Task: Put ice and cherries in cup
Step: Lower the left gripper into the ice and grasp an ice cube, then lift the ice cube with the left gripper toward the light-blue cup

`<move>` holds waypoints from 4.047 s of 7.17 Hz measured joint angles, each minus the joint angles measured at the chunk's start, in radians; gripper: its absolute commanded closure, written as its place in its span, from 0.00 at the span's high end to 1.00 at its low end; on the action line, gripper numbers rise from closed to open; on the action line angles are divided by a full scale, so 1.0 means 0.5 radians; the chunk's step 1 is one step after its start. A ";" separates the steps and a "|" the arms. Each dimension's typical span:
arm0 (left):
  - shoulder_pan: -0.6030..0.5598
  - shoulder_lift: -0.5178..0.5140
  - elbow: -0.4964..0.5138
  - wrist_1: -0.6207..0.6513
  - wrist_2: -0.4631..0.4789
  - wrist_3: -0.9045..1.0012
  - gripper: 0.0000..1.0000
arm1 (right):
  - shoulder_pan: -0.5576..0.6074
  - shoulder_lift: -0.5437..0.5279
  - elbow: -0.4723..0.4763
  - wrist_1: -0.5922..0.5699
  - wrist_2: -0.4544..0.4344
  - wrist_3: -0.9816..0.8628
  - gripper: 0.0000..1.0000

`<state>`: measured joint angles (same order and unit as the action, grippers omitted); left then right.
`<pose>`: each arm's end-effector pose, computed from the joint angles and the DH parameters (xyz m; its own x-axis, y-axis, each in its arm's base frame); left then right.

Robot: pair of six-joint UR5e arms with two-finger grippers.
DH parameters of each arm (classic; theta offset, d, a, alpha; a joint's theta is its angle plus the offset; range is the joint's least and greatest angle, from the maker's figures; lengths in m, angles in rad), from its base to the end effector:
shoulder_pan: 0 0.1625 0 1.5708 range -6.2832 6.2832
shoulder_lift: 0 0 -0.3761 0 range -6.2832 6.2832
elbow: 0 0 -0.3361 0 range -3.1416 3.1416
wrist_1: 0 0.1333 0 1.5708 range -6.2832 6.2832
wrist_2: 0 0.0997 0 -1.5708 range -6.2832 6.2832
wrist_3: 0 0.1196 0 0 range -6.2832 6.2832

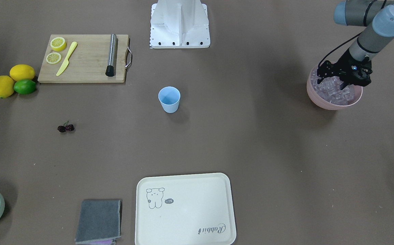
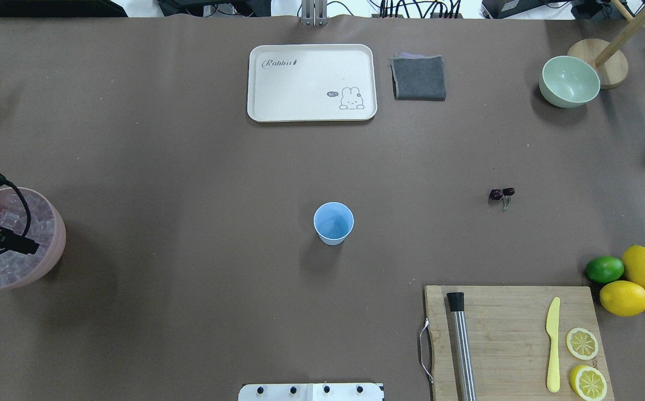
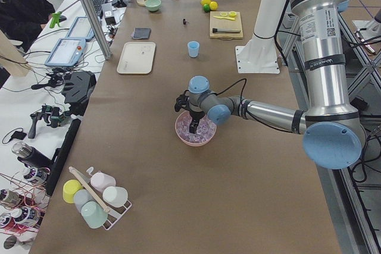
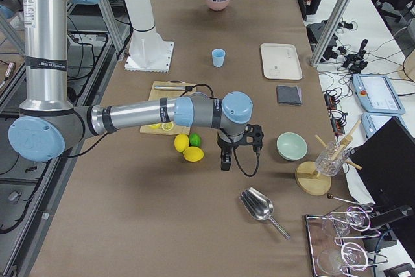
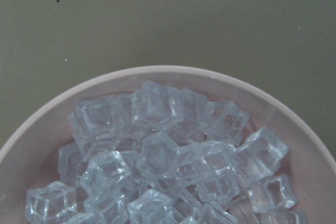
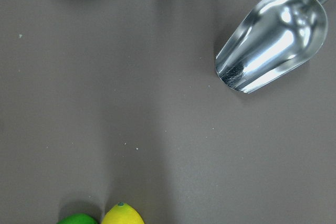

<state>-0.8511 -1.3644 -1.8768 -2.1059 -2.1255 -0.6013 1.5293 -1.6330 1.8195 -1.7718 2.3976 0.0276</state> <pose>0.2094 -0.3456 0.5199 0.6577 0.3131 -0.6852 -0.1925 0.9492 0.2490 0.0284 -0.4069 0.5580 0.6780 0.0101 0.7350 0.0228 0.9991 -0.0348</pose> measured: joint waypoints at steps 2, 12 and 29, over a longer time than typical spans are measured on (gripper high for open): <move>0.019 -0.006 0.010 -0.003 -0.003 0.000 0.97 | 0.000 -0.008 0.007 0.000 0.000 0.000 1.00; 0.085 0.028 0.027 -0.001 0.001 0.000 0.40 | 0.003 -0.045 0.041 0.000 0.000 0.003 1.00; -0.358 -0.046 -0.311 -0.003 -0.157 -0.082 0.00 | 0.002 -0.013 0.112 0.000 0.086 0.040 1.00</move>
<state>-1.0302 -1.3875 -2.0326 -2.1075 -2.2042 -0.6425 1.5305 -1.6393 1.8754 -1.7718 2.4406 0.0475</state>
